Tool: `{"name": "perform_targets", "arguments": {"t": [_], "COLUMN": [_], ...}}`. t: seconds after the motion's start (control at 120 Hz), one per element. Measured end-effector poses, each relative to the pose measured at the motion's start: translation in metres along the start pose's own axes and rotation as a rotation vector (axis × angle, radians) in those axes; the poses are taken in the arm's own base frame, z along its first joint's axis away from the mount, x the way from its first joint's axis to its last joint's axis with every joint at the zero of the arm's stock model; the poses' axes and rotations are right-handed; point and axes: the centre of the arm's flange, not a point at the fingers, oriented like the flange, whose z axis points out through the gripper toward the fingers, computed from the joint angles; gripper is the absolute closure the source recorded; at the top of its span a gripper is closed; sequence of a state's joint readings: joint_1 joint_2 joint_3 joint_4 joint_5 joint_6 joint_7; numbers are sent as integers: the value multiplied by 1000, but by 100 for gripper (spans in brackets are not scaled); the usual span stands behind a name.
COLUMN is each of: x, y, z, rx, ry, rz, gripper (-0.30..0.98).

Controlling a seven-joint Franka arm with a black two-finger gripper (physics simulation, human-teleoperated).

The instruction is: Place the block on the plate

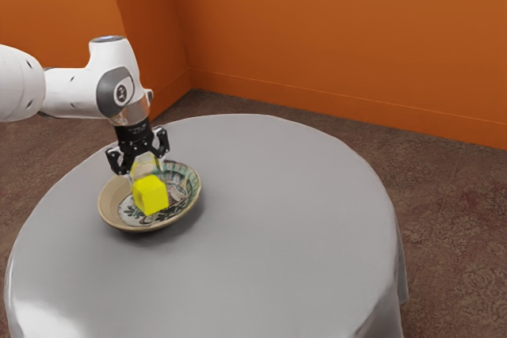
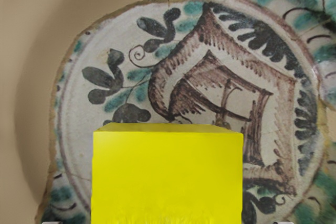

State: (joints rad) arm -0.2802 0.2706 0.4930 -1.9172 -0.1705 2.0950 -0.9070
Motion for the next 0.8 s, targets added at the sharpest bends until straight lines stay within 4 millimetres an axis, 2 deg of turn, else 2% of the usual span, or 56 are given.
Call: {"name": "perform_targets", "arguments": {"t": [0.05,0.1,0.242,0.292,0.35,0.433,0.5,0.65,0.8], "x": [0,-6,-48,-64,-77,-90,-108,-142,-164], "y": [0,-1,-15,-15,-8,16,23,31,32], "z": [-3,-18,-76,-89,-99,-110,-126,-188,-246], "rx": [-4,-27,-72,-62,-46,-34,-38,-55,-75], "ry": [3,6,49,62,80,102,111,135,157], "rz": [2,17,147,216,312,471,608,863,1058], "gripper": [15,12,6,5,4,2,2,1,0]}}
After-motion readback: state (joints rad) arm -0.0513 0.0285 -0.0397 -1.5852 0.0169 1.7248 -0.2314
